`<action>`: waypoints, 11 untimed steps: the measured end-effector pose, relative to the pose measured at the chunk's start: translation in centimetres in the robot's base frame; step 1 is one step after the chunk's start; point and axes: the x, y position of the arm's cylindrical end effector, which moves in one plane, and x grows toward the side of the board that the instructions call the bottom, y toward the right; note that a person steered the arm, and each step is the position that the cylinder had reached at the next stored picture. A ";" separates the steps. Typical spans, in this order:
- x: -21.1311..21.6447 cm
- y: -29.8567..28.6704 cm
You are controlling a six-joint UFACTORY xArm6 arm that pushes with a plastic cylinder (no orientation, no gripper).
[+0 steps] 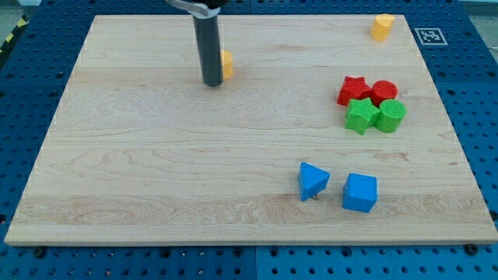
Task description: Move the yellow hexagon to the right
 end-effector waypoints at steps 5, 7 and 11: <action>-7.6 1.0; -7.0 2.2; -6.7 6.8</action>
